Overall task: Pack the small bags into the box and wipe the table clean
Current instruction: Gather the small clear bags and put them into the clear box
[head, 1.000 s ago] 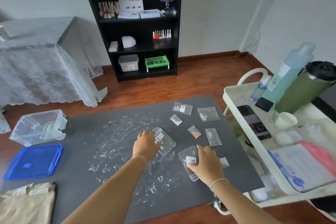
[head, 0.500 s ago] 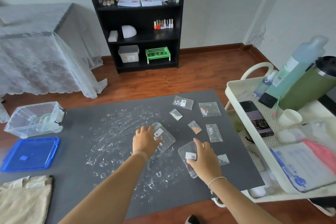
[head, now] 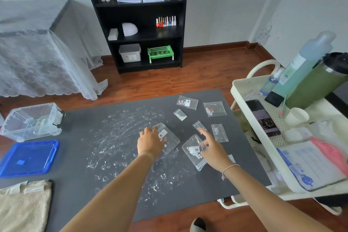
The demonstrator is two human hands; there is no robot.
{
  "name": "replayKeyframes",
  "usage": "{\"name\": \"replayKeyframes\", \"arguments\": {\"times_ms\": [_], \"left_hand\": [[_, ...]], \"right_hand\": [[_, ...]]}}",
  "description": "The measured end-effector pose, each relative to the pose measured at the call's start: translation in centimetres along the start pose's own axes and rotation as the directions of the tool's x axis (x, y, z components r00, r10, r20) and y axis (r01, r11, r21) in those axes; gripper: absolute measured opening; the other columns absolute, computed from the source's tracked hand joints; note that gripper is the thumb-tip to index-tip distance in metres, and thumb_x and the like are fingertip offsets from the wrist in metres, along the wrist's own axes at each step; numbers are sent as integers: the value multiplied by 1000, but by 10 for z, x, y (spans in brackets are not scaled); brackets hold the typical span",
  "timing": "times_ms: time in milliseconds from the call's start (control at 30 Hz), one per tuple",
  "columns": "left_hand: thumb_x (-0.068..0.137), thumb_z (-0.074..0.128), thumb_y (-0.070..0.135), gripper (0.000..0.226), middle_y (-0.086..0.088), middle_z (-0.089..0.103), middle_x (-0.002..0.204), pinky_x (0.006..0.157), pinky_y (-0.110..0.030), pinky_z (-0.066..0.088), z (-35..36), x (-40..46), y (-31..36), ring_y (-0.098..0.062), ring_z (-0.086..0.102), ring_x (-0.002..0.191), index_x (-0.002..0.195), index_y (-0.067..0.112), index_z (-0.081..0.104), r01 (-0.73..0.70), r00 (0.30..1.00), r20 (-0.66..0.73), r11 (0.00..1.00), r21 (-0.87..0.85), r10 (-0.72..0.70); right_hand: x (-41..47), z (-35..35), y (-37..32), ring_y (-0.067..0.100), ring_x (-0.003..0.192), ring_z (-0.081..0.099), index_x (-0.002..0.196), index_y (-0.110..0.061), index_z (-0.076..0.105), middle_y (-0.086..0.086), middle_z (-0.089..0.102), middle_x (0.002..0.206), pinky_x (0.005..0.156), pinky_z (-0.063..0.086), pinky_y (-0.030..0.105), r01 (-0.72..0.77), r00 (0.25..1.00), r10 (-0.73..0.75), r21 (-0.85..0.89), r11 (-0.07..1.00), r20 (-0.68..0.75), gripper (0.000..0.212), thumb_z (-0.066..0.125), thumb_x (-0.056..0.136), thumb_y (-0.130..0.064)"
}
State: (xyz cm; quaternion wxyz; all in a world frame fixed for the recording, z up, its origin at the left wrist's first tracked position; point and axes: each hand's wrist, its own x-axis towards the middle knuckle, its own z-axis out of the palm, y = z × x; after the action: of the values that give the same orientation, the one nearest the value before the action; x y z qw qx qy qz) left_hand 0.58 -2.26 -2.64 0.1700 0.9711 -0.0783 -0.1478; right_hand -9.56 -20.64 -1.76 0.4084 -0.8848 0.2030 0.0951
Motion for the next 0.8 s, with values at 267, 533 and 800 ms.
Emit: {"name": "replayKeyframes", "arguments": {"times_ms": [267, 533, 800], "left_hand": [[72, 64, 56, 89, -9, 39, 138, 99, -40, 39, 8, 2, 3, -31, 36, 126, 142, 19, 23, -42, 998, 55, 999, 15, 41], [69, 69, 55, 95, -10, 41, 135, 101, -39, 39, 12, 3, 3, -30, 39, 125, 143, 22, 20, -74, 997, 38, 995, 64, 72], [73, 63, 60, 101, -9, 38, 138, 106, -38, 33, 14, -1, 5, -29, 36, 128, 147, 20, 7, -79, 995, -50, 988, 134, 86]], "right_hand": [[13, -15, -5, 20, 99, 56, 129, -18, 50, 9, 60, 114, 74, 44, 20, -31, 999, 34, 103, 994, -24, 51, 46, 83, 6], [16, -14, -5, 25, 97, 59, 129, -18, 51, 12, 63, 108, 74, 46, 25, -38, 999, 42, 122, 992, -25, 47, 49, 86, 3], [17, -13, -9, 23, 102, 58, 124, -16, 55, 9, 66, 109, 79, 41, 24, -34, 999, 39, 132, 991, -33, 38, 50, 89, -5]]}}
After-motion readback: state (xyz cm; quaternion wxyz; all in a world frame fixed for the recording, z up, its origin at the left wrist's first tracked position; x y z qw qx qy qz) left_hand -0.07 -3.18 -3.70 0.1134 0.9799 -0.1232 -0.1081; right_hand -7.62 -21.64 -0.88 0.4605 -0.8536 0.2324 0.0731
